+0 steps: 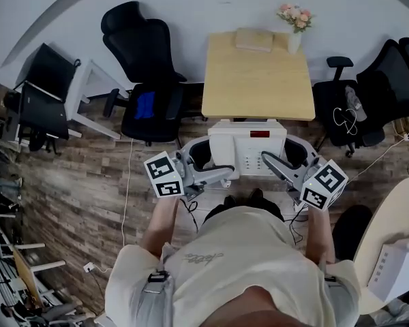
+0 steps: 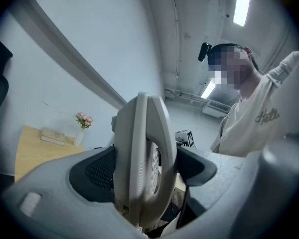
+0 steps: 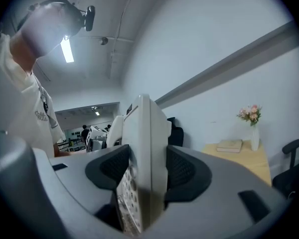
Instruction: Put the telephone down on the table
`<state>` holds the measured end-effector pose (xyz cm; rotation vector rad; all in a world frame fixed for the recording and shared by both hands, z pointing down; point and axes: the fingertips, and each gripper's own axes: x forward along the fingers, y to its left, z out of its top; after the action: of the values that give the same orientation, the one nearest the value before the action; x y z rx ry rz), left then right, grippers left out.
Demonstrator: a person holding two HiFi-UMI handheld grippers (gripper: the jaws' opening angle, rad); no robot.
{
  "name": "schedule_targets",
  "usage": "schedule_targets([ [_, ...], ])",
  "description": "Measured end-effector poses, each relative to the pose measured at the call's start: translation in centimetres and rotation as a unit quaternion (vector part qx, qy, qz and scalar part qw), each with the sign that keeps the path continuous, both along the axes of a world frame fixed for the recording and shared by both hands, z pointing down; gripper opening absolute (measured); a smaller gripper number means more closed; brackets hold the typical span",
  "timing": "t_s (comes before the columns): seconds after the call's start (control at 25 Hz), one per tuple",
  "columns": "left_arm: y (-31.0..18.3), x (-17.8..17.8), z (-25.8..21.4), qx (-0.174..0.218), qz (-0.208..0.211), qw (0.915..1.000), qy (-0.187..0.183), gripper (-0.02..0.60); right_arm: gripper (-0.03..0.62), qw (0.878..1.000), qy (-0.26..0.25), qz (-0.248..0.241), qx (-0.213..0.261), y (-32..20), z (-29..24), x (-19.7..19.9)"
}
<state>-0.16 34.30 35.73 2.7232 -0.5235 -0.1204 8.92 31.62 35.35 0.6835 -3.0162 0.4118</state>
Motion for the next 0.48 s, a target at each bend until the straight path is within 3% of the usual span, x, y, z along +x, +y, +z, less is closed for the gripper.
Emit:
schedule_targets([
  [0.48, -4.3, 4.5, 2.0, -0.020, -0.031, 0.9993, -0.006, 0.379, 0.230, 0.999, -0.012, -0.032, -0.013, -4.9, 2.1, 4.4],
])
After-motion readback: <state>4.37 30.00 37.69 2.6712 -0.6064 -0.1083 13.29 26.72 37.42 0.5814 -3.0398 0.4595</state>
